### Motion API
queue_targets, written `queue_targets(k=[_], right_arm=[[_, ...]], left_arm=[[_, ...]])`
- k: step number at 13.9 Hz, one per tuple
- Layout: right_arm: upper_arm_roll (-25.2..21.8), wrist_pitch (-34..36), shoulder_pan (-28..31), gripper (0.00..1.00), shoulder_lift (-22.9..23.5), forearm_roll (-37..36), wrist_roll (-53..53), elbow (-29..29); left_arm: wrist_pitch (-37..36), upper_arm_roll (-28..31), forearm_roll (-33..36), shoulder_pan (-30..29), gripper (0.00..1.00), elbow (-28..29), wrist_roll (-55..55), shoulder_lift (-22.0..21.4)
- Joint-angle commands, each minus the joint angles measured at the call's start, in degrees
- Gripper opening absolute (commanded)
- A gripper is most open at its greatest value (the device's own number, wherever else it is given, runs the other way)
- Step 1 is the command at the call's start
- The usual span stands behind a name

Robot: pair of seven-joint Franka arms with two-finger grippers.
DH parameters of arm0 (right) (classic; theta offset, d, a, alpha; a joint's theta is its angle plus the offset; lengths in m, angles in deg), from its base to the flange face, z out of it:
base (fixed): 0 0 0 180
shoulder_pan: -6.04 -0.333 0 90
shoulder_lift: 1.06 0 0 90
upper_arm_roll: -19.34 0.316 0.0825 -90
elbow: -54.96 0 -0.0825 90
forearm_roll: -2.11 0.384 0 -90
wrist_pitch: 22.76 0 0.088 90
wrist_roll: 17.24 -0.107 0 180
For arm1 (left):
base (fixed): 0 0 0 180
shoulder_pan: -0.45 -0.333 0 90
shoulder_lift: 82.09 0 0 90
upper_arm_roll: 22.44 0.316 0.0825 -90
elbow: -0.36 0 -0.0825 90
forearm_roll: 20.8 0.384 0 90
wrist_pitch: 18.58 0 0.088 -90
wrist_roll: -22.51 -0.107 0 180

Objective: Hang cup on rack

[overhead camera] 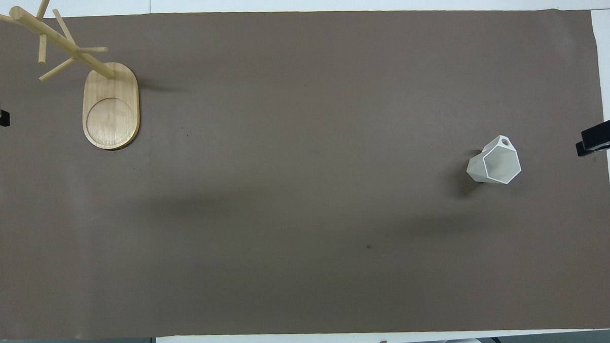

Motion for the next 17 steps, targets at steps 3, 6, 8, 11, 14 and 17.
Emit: queue_targets(k=[3,6,8,11,14,17], right_arm=[[0.15,-1.12,-0.22,1.00,-1.08,-0.97,-1.16,1.39],[0.07,-0.24,-0.22,1.00,-1.08,-0.26,4.86,1.48],[-1.85,-1.37,0.21,1.00,-0.82,3.05,22.38,1.39],[-9.49,-2.26,0.74,1.00,-0.03,13.06,41.68,1.48],[-15.65,-1.82,1.18,1.00,3.47,21.67,62.58,1.39],[-21.10,3.88,4.07,1.00,11.20,35.82,83.40,1.48]], left_arm=[[-0.51,0.24,-0.44,0.25,1.00,1.44,0.52,-1.37],[-0.51,0.24,-0.44,0.17,1.00,1.44,0.52,-1.37],[-0.51,0.24,-0.44,0.25,1.00,1.44,0.52,-1.37],[-0.51,0.24,-0.44,0.17,1.00,1.44,0.52,-1.37],[-0.51,0.24,-0.44,0.17,1.00,1.44,0.52,-1.37],[-0.51,0.24,-0.44,0.17,1.00,1.44,0.52,-1.37]])
